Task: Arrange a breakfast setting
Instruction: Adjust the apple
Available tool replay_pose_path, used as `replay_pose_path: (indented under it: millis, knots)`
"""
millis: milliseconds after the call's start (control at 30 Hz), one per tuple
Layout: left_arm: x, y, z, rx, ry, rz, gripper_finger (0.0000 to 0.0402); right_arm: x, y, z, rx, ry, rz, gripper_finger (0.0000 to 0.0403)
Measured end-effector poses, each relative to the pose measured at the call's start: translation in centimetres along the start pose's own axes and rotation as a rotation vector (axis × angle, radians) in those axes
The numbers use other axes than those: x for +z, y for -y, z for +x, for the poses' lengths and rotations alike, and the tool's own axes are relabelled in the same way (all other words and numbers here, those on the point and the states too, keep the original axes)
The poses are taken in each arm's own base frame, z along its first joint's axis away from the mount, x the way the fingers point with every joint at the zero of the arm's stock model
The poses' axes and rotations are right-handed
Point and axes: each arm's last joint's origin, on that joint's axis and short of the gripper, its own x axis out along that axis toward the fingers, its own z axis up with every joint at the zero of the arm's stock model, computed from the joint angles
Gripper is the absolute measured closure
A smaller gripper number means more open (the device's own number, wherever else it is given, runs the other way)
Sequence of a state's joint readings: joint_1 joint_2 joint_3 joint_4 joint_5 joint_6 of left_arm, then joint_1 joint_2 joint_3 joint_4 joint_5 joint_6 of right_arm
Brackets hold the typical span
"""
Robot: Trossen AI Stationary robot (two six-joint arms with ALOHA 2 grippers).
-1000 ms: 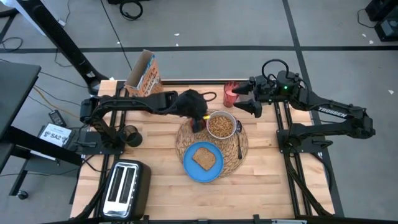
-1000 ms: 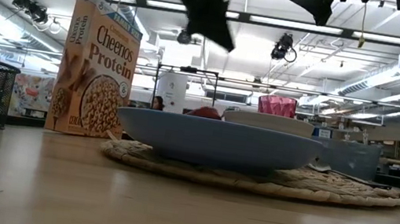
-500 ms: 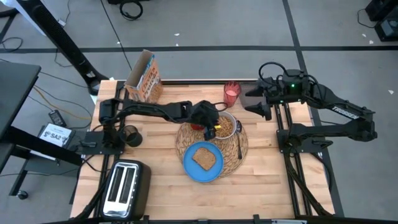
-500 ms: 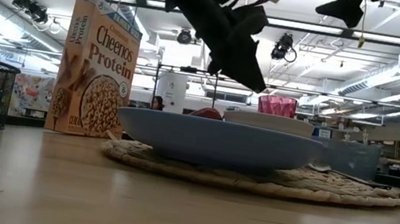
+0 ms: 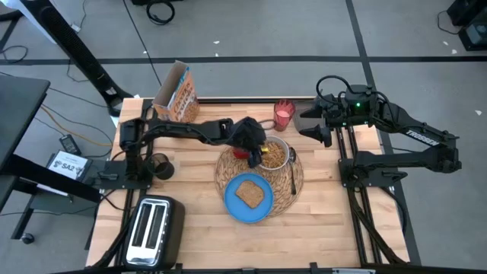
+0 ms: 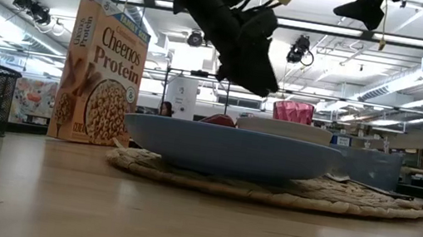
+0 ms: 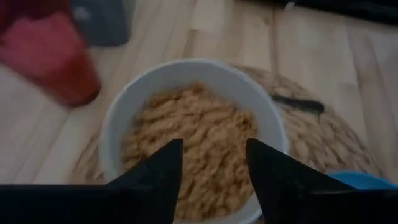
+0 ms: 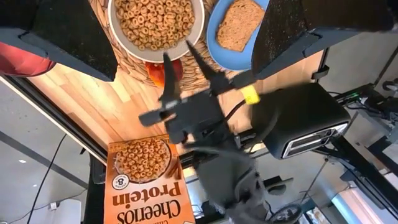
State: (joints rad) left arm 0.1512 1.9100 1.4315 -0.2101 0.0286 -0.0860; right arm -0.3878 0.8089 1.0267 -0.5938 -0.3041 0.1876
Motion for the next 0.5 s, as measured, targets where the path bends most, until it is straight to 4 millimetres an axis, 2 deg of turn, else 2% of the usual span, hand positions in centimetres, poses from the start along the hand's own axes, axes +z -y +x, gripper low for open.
replay_pose_path:
  millis: [167,267,367,500]
  knots:
    - [0.1,-4.0,-1.5,0.054,-0.051,-0.025,0.022,0.0,0.0,0.0,-0.008,0.001,-0.004,0.003]
    - [-0.5,-6.0,-1.9,-0.04,-0.117,-0.017,0.023,0.0,0.0,0.1,-0.008,0.0,-0.006,0.003]
    - [-1.0,-6.7,-1.9,-0.176,-0.142,0.03,0.0241,0.0,0.1,0.1,-0.016,0.0,-0.006,0.003]
    - [-1.6,-7.2,-1.3,-0.206,-0.166,0.124,0.0253,0.0,0.1,0.2,-0.019,-0.003,-0.004,0.003]
